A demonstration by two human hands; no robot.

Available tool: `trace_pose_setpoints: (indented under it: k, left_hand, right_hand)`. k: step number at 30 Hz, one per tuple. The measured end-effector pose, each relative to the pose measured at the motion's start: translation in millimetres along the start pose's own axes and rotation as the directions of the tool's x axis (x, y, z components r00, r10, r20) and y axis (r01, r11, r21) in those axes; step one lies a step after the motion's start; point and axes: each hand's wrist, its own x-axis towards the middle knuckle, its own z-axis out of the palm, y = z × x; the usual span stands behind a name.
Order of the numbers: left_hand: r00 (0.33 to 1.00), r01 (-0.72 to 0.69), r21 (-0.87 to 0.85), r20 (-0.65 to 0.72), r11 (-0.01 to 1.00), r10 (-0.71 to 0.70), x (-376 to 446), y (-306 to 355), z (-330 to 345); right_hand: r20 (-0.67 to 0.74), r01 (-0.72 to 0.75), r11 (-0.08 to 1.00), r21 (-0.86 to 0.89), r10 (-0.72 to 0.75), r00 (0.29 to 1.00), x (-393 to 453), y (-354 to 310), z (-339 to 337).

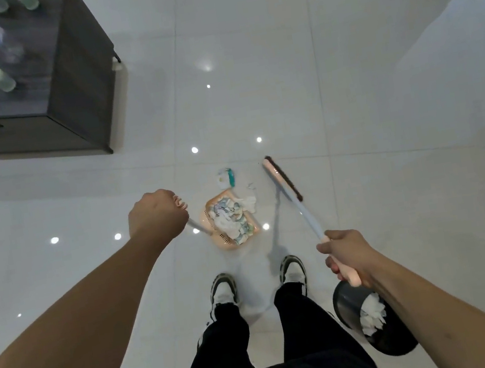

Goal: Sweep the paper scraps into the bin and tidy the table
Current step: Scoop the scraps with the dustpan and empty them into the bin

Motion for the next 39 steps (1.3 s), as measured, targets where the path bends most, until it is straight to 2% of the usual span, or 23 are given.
trace_pose_setpoints:
  k: [4,8,12,16,19,25,27,29,31,33,39]
  left_hand:
    - [1.000,-0.004,0.000,-0.018,1.000,0.004,5,5,0]
    - [0.999,0.031,0.009,-0.018,0.999,-0.031,6,-7,-3]
    - [0.997,0.079,-0.048,-0.007,0.996,-0.079,-5,-28,-1]
    - [0.977,0.211,-0.133,-0.011,0.968,-0.215,-33,-50,9]
    - [0.952,0.302,-0.137,-0.017,0.944,-0.307,-50,-71,16]
    - [0.950,0.306,-0.110,-0.034,0.946,-0.311,-56,-81,30]
    - [0.955,0.285,-0.114,-0.047,0.952,-0.292,-51,-75,29]
    - [0.959,0.273,-0.129,-0.045,0.953,-0.281,-44,-70,25]
    - [0.960,0.269,-0.136,-0.035,0.953,-0.276,-40,-66,23]
    - [0.961,0.267,-0.140,-0.030,0.953,-0.274,-40,-66,22]
    - [0.956,0.281,-0.197,-0.025,0.939,-0.291,-43,-88,21]
  right_hand:
    - [0.152,-0.053,0.992,0.115,0.036,0.988,-4,-16,-16]
    - [0.219,-0.010,0.998,0.069,-0.006,0.976,-12,-34,-23]
    - [0.172,0.065,0.998,-0.002,-0.063,0.983,-12,-55,-16]
    - [0.106,0.150,0.977,-0.151,-0.135,0.985,4,-79,-2]
    - [0.099,0.181,0.959,-0.216,-0.162,0.982,25,-96,12]
    - [0.123,0.154,0.921,-0.357,-0.117,0.985,37,-78,30]
    - [0.149,0.107,0.939,-0.326,-0.061,0.987,24,-64,37]
    - [0.187,0.033,0.983,-0.183,0.002,0.982,12,-54,37]
    - [0.284,-0.064,0.998,-0.029,0.070,0.956,-1,-53,27]
    - [0.362,-0.121,0.992,0.046,0.096,0.927,-14,-58,14]
    - [0.283,0.038,0.990,-0.134,0.001,0.959,-25,-77,15]
